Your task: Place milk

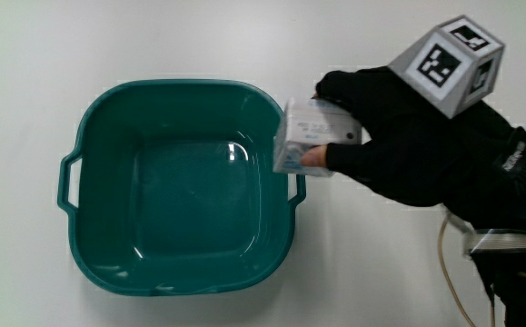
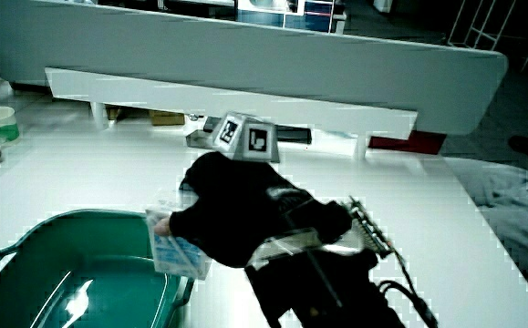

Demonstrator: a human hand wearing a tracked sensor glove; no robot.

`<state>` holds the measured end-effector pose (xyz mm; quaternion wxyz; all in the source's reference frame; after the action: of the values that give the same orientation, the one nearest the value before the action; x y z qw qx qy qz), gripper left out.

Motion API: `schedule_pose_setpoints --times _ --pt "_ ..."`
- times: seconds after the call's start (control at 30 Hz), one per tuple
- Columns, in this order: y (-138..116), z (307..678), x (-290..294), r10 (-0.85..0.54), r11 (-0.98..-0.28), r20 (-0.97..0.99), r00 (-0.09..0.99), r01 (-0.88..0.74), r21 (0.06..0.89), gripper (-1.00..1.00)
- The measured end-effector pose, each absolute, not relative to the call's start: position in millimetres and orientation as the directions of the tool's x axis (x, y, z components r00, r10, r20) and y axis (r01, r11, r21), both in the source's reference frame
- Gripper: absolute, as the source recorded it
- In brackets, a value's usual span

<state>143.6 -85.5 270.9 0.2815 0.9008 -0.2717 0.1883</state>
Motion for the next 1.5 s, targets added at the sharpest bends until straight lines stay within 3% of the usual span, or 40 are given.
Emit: schedule_pose_setpoints --times 0.37,1.07,1.5 --pt "-91.7 288.4 163.9 -0.29 -0.715 0.514 0.807 -0.54 0.444 0.0" --pt "-102.7 367.3 202.4 -0.097 -0.695 0.572 0.814 -0.467 0.547 0.0" --pt "-100.8 381.1 208.4 -0.051 -0.679 0.598 0.8 -0.467 0.567 0.0"
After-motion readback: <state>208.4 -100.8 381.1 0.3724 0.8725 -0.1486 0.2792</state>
